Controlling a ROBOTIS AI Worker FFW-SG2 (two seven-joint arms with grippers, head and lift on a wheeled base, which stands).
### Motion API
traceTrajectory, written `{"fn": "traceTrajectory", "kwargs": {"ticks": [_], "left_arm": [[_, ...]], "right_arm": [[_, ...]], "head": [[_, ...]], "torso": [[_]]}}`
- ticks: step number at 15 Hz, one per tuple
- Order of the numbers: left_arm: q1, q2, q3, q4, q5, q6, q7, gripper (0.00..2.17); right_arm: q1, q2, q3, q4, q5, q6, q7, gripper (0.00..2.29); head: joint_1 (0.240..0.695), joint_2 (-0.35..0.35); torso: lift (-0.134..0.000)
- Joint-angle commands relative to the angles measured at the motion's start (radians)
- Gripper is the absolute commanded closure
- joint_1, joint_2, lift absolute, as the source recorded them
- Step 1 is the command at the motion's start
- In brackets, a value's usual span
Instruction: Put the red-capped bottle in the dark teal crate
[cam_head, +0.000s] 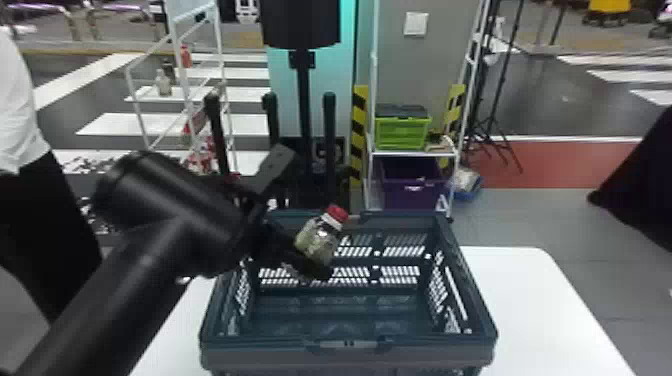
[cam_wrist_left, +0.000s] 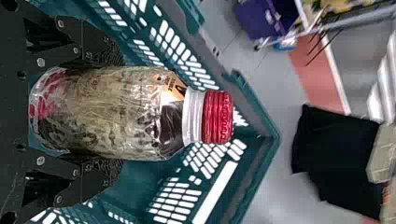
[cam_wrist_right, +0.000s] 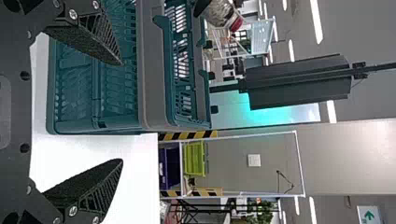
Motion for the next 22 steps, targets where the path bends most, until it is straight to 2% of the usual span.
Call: {"fn": "traceTrajectory", "kwargs": {"ticks": [1, 4, 8, 10, 11, 14, 15, 17, 18, 22], "left_arm": [[-0.086, -0.066, -0.085, 0.256, -0.069, -0.147, -0.037, 2.06], [-0.135, -0.135, -0.177, 0.515, -0.188, -0.352, -0.039, 2.06], [-0.154, -0.176, -0.297, 0.701, -0.247, -0.515, -0.045, 2.05], [-0.154, -0.19, -0.312, 0.745, -0.271, -0.552, -0.039, 2.01], [-0.154, -0.192, -0.321, 0.747, -0.276, -0.555, -0.03, 1.92], [-0.154, -0.193, -0.332, 0.748, -0.276, -0.555, -0.022, 1.5], [-0.154, -0.193, -0.332, 0.748, -0.274, -0.555, -0.005, 1.15], [-0.152, -0.193, -0.33, 0.747, -0.268, -0.552, 0.033, 0.1], [-0.151, -0.192, -0.33, 0.744, -0.268, -0.552, 0.055, 0.02], [-0.128, -0.176, -0.291, 0.693, -0.263, -0.545, 0.098, 0.02]], "right_arm": [[0.004, 0.004, -0.004, 0.003, 0.0, -0.016, 0.0, 0.15], [0.016, 0.005, -0.002, 0.006, 0.002, -0.047, 0.0, 0.15], [0.018, 0.008, 0.001, 0.006, 0.006, -0.047, 0.0, 0.15], [0.018, 0.008, 0.002, 0.009, 0.008, -0.056, 0.0, 0.15], [0.018, 0.008, 0.004, 0.011, 0.008, -0.059, 0.0, 0.15], [0.018, 0.008, 0.004, 0.02, 0.006, -0.077, 0.0, 0.15], [0.018, 0.008, 0.004, 0.021, 0.006, -0.077, 0.0, 0.15], [0.018, 0.008, 0.002, 0.023, 0.006, -0.08, 0.0, 0.15], [0.018, 0.008, 0.001, 0.025, 0.006, -0.08, -0.001, 0.15], [0.015, 0.005, -0.007, 0.029, -0.003, -0.08, -0.001, 0.15]], "head": [[0.499, 0.0], [0.499, 0.0], [0.499, 0.0], [0.499, 0.0], [0.499, 0.0], [0.499, 0.0], [0.499, 0.0], [0.499, 0.0], [0.499, 0.0], [0.499, 0.0]], "torso": [[0.0], [0.0], [0.0], [0.0], [0.0], [0.0], [0.0], [0.0], [0.0], [0.0]]}}
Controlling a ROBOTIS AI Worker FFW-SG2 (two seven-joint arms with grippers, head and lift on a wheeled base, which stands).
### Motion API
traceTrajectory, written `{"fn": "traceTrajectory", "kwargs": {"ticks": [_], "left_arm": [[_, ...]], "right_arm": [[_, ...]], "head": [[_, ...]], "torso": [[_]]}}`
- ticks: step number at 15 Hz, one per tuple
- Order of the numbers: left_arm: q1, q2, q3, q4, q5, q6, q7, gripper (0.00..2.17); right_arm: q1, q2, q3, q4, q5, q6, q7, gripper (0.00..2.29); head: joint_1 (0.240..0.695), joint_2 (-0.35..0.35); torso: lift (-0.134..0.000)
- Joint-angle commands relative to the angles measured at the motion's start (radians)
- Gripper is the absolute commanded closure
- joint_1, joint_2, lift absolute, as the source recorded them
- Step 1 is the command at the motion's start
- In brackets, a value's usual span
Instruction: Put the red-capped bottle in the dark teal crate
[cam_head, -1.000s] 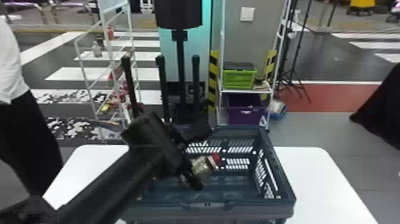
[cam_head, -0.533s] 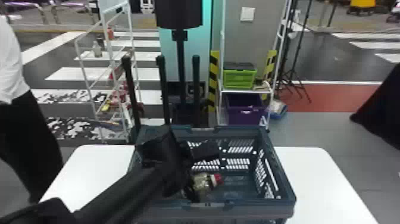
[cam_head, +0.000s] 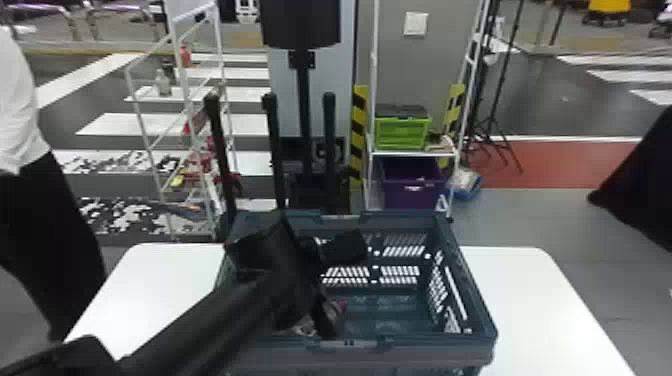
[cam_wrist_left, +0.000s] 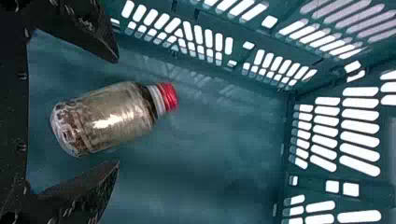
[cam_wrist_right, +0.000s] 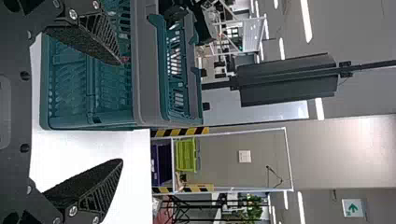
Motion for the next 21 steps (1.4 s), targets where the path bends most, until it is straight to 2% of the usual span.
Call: {"fn": "traceTrajectory", "kwargs": {"ticks": [1, 5, 6, 10, 12, 14, 16, 17, 18, 20, 21], "left_arm": [[0.025, 0.017, 0.038, -0.066, 0.002, 0.014, 0.022, 0.02], [0.107, 0.073, 0.165, -0.326, 0.022, 0.18, 0.128, 0.02], [0.14, 0.075, 0.223, -0.39, 0.028, 0.211, 0.157, 0.02], [0.338, 0.093, 0.469, -0.781, 0.174, 0.355, 0.294, 0.02], [0.473, 0.098, 0.532, -0.994, 0.204, 0.37, 0.378, 0.02], [0.621, 0.123, 0.573, -1.204, 0.224, 0.37, 0.47, 0.02], [0.795, 0.123, 0.631, -1.372, 0.244, 0.297, 0.578, 0.02], [0.883, 0.113, 0.671, -1.436, 0.278, 0.238, 0.628, 0.02], [0.963, 0.107, 0.696, -1.482, 0.304, 0.18, 0.677, 0.02], [1.139, 0.109, 0.705, -1.554, 0.316, 0.079, 0.826, 0.02], [1.208, 0.107, 0.705, -1.565, 0.315, -0.001, 0.874, 0.02]], "right_arm": [[-0.002, -0.002, -0.006, 0.001, -0.004, 0.003, 0.001, 0.15], [-0.004, -0.004, -0.01, 0.003, -0.009, 0.006, 0.001, 0.15], [-0.004, -0.004, -0.01, 0.003, -0.01, 0.006, 0.001, 0.15], [-0.004, -0.004, -0.016, 0.001, -0.012, 0.006, 0.0, 0.15], [-0.004, -0.005, -0.015, 0.0, -0.012, 0.006, 0.001, 0.15], [-0.005, -0.007, -0.015, -0.002, -0.012, 0.012, 0.001, 0.15], [-0.008, -0.01, -0.015, -0.003, -0.012, 0.018, 0.001, 0.15], [-0.01, -0.011, -0.015, -0.003, -0.012, 0.025, 0.001, 0.15], [-0.012, -0.014, -0.015, -0.005, -0.012, 0.028, 0.001, 0.15], [-0.021, -0.019, -0.015, -0.005, -0.013, 0.043, 0.001, 0.15], [-0.024, -0.02, -0.015, -0.003, -0.013, 0.046, 0.001, 0.15]], "head": [[0.499, 0.0], [0.499, 0.0], [0.499, 0.0], [0.499, 0.0], [0.499, 0.0], [0.499, 0.0], [0.499, 0.0], [0.499, 0.0], [0.499, 0.0], [0.499, 0.0], [0.499, 0.0]], "torso": [[0.0], [0.0], [0.0], [0.0], [0.0], [0.0], [0.0], [0.0], [0.0], [0.0], [0.0]]}}
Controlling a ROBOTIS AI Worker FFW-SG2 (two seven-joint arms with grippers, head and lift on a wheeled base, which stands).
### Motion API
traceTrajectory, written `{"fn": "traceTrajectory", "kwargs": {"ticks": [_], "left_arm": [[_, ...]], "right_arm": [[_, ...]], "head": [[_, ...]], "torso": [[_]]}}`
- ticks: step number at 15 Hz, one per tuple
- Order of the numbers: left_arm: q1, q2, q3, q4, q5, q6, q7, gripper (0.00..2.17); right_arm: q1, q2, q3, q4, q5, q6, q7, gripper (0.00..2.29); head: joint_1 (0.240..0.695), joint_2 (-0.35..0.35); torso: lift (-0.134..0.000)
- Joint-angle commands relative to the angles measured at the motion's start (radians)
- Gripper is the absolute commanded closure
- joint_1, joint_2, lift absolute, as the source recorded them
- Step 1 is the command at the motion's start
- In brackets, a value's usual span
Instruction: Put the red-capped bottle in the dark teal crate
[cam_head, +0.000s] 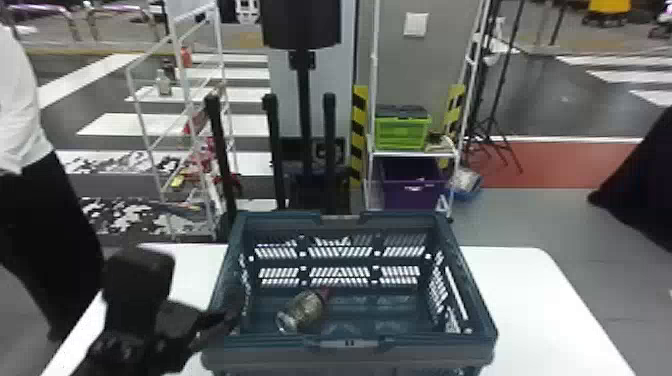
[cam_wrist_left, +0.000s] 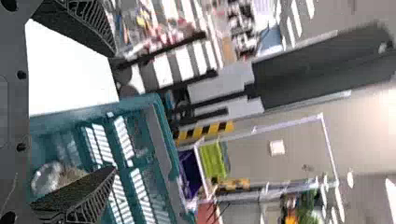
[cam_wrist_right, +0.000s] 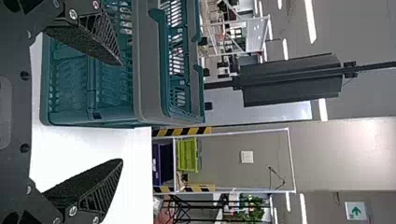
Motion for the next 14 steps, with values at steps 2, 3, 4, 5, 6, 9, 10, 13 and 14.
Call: {"fn": "traceTrajectory", "kwargs": {"ticks": [2, 3, 4, 5, 6, 9, 10, 13, 14], "left_arm": [[0.274, -0.002, 0.006, -0.026, 0.003, -0.375, 0.133, 0.02], [0.341, -0.002, 0.004, -0.009, 0.006, -0.51, 0.174, 0.02], [0.416, -0.004, -0.002, 0.02, 0.006, -0.682, 0.226, 0.02], [0.476, -0.004, -0.016, 0.052, 0.006, -0.817, 0.282, 0.02], [0.521, -0.004, -0.03, 0.088, 0.002, -0.925, 0.315, 0.02], [0.599, -0.013, -0.069, 0.223, -0.014, -1.155, 0.371, 0.02], [0.614, -0.022, -0.076, 0.269, -0.02, -1.207, 0.384, 0.02], [0.639, -0.064, -0.08, 0.361, -0.021, -1.28, 0.384, 0.02], [0.64, -0.067, -0.089, 0.382, -0.021, -1.299, 0.384, 0.02]], "right_arm": [[-0.006, -0.004, 0.003, 0.001, -0.005, 0.005, -0.001, 0.15], [-0.008, -0.005, 0.005, 0.001, -0.007, 0.005, 0.0, 0.15], [-0.008, -0.01, 0.005, 0.001, -0.007, 0.005, -0.001, 0.15], [-0.009, -0.013, 0.005, 0.003, -0.007, 0.005, -0.001, 0.15], [-0.012, -0.016, 0.005, 0.004, -0.008, 0.008, -0.001, 0.15], [-0.019, -0.03, 0.012, 0.001, -0.007, 0.024, -0.001, 0.15], [-0.02, -0.031, 0.014, 0.001, -0.007, 0.027, -0.001, 0.15], [-0.022, -0.035, 0.021, 0.003, -0.002, 0.033, -0.001, 0.15], [-0.022, -0.039, 0.023, 0.001, -0.004, 0.033, -0.001, 0.15]], "head": [[0.499, 0.0], [0.499, 0.0], [0.499, 0.0], [0.499, 0.0], [0.499, 0.0], [0.499, 0.0], [0.499, 0.0], [0.499, 0.0], [0.499, 0.0]], "torso": [[0.0], [0.0], [0.0], [0.0], [0.0], [0.0], [0.0], [0.0], [0.0]]}}
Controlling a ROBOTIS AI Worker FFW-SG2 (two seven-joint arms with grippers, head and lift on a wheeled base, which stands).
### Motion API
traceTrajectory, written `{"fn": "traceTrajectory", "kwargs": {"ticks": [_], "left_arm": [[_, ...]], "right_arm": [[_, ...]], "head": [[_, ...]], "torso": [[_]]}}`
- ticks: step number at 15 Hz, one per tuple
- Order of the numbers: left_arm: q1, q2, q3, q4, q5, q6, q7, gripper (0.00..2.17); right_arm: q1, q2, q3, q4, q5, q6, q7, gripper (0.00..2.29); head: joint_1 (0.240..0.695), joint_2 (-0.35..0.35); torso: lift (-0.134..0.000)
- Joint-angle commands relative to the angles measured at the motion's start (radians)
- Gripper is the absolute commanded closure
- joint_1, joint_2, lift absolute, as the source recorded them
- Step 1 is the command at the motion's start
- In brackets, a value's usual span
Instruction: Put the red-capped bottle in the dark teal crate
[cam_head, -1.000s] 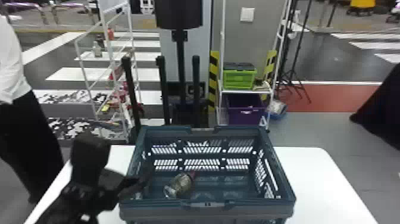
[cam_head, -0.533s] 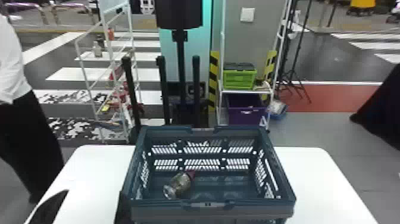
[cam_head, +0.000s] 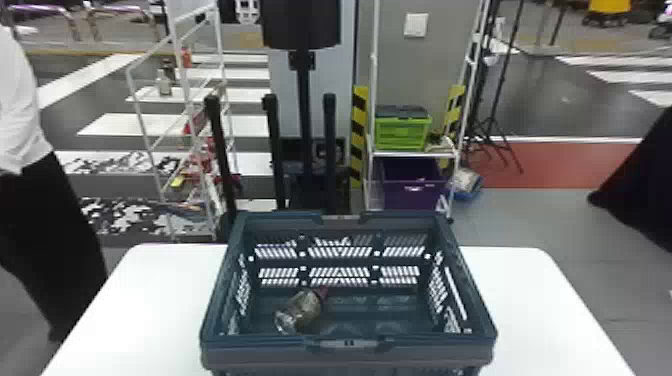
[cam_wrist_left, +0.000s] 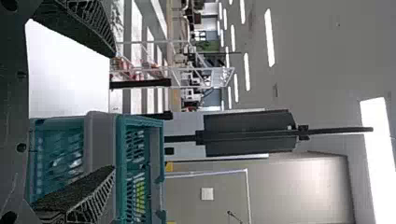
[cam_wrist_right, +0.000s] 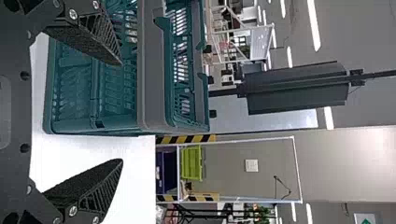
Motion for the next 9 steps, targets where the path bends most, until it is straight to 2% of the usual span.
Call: {"fn": "traceTrajectory", "kwargs": {"ticks": [1, 3, 9], "left_arm": [[0.004, -0.014, -0.016, 0.043, -0.002, -0.031, 0.0, 0.02], [0.004, -0.024, -0.021, 0.048, -0.016, -0.031, 0.0, 0.02], [0.017, -0.029, -0.03, 0.045, -0.026, -0.027, -0.002, 0.02]], "right_arm": [[0.002, -0.008, 0.002, -0.003, -0.001, 0.0, 0.0, 0.15], [0.008, -0.018, 0.002, -0.006, -0.003, 0.003, 0.002, 0.15], [0.013, -0.033, 0.004, -0.006, -0.009, -0.006, 0.002, 0.15]], "head": [[0.499, 0.0], [0.499, 0.0], [0.499, 0.0]], "torso": [[0.0], [0.0], [0.0]]}}
